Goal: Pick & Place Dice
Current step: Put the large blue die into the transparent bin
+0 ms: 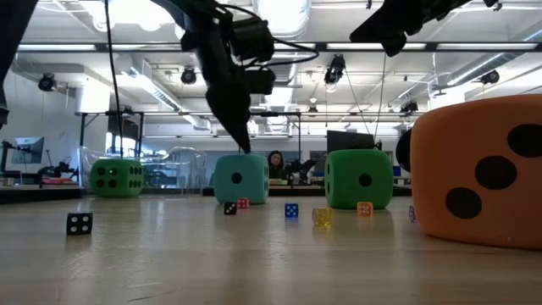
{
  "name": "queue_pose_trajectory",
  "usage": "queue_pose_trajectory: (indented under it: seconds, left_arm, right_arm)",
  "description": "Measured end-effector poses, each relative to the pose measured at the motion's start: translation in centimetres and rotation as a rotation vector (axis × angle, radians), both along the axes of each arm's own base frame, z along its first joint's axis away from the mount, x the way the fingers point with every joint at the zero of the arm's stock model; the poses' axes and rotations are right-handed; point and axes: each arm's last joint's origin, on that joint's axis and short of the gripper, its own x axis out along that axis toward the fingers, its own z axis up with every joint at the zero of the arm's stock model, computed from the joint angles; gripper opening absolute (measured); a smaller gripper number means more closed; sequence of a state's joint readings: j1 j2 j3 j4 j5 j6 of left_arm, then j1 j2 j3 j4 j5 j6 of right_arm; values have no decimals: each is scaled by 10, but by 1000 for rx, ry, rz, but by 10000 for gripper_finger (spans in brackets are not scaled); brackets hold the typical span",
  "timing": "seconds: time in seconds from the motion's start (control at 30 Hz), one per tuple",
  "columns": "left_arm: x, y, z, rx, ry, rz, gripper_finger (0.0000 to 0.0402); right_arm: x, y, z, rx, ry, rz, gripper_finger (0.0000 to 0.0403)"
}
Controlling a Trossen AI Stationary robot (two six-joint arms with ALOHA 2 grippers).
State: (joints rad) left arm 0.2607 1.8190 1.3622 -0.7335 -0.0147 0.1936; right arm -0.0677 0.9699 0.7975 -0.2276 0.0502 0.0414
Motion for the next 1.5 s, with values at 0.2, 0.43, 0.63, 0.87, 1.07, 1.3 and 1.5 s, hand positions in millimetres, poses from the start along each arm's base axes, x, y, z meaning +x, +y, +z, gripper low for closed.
queue_pose_trajectory:
  seconds: [0.2,0.43,0.63,0.87,1.07,1.3,1.5]
  left_arm:
    - [3,1,15,18,27,-7,394]
    - [2,2,11,12,53,-7,394]
    - [2,5,3,22,36,-17,394]
    - [4,12,-7,6,57,-1,394]
    - [5,12,-9,-8,57,-5,394]
    - [6,13,0,-2,58,-6,394]
    - [5,13,4,-8,72,-7,394]
  right_arm:
    - [0,0,0,0,0,0,27]
    - [0,0,0,-14,1,6,27]
    - [0,0,0,-14,1,6,27]
    - [0,0,0,-14,0,6,27]
    - [0,0,0,-14,1,7,27]
    - [0,0,0,-14,1,6,27]
    - [0,0,0,-14,1,6,27]
